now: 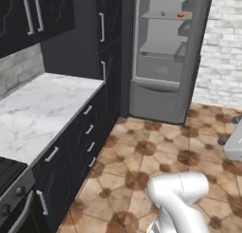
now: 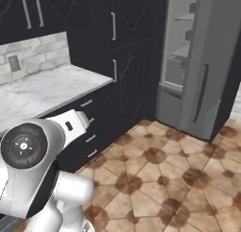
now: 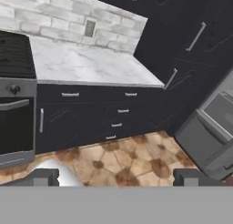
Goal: Retrieve the bottle and the shaker from the cabinet and place them next to the mixing bowl on the counter. Then add garlic from the fridge to the mixing bowl.
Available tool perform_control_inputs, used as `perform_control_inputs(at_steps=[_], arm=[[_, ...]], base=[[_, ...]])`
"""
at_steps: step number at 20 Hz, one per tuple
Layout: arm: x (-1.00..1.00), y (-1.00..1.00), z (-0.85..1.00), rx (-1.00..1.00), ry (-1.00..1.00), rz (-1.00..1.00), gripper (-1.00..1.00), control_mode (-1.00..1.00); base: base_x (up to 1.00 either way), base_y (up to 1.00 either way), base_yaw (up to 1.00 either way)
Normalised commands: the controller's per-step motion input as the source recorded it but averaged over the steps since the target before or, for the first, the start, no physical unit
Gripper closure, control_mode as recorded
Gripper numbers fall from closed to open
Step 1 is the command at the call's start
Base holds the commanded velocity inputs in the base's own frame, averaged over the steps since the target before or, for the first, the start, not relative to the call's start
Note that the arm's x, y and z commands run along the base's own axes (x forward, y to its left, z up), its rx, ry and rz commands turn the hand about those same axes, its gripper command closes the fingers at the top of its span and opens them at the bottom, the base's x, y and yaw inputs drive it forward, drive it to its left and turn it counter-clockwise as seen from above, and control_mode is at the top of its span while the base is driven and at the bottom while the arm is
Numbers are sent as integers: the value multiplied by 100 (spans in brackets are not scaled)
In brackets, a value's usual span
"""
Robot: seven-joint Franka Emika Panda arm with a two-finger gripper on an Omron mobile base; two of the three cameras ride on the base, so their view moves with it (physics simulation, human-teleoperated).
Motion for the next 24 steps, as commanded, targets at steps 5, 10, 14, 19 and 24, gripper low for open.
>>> perform_control_inputs(at_steps=[5,10,14,19,24], arm=[[0,0,0,0,0,0,-100,100],[0,0,0,0,0,0,-100,100],[0,0,0,0,0,0,-100,100],[0,0,0,0,0,0,-100,100],[0,0,0,0,0,0,-100,100]], base=[[78,42,-19],[78,40,-17],[60,5,-19],[57,-3,-21],[57,-2,-20]])
